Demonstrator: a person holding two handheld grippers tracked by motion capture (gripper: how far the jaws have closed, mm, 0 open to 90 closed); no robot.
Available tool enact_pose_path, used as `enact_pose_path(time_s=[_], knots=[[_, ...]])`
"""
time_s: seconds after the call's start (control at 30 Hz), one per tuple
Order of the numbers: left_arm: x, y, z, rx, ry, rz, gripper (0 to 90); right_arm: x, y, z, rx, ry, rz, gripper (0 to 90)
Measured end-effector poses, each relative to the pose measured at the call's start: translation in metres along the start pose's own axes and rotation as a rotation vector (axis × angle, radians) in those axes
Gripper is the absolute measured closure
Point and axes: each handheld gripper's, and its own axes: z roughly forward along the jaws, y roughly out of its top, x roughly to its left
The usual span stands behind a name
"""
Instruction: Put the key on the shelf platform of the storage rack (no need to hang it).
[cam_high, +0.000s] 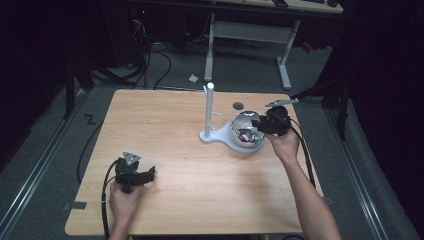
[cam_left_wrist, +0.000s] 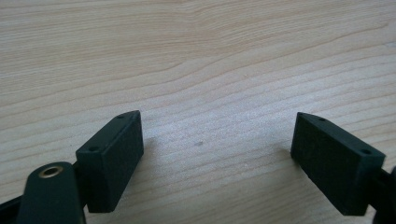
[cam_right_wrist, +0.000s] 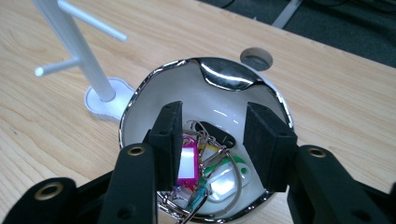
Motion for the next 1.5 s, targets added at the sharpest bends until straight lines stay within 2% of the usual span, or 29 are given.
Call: enact_pose_path(time_s=[0.17, 0.33, 0.53, 0.7, 1.0, 1.2, 1.5], knots=[[0.000, 0.000, 0.000, 0.000, 0.000, 0.000, 17.3, -0.005, -0.004, -0.012, -0.017, -0.009, 0.024, 54.7], [0.000, 0.000, 0.000, 0.000, 0.001, 0.000, 17.3, -0.008, -0.010, -0.023, -0.025, -0.023, 0.029, 53.2], [0.000, 0.000, 0.000, 0.000, 0.001, 0.000, 17.3, -0.009, -0.016, -0.040, -0.071, -0.021, 0.040, 52.9], [0.000, 0.000, 0.000, 0.000, 0.001, 0.000, 17.3, -0.010, -0.024, -0.051, -0.082, -0.028, 0.046, 52.0], [0.000, 0.000, 0.000, 0.000, 0.001, 0.000, 17.2, -0.006, -0.030, -0.076, -0.136, -0.037, 0.045, 51.6], [0.000, 0.000, 0.000, 0.000, 0.001, 0.001, 17.2, -0.007, -0.043, -0.087, -0.142, -0.041, 0.062, 50.3], [0.000, 0.000, 0.000, 0.000, 0.002, 0.000, 17.3, 0.001, -0.049, -0.110, -0.195, -0.031, 0.060, 49.2]])
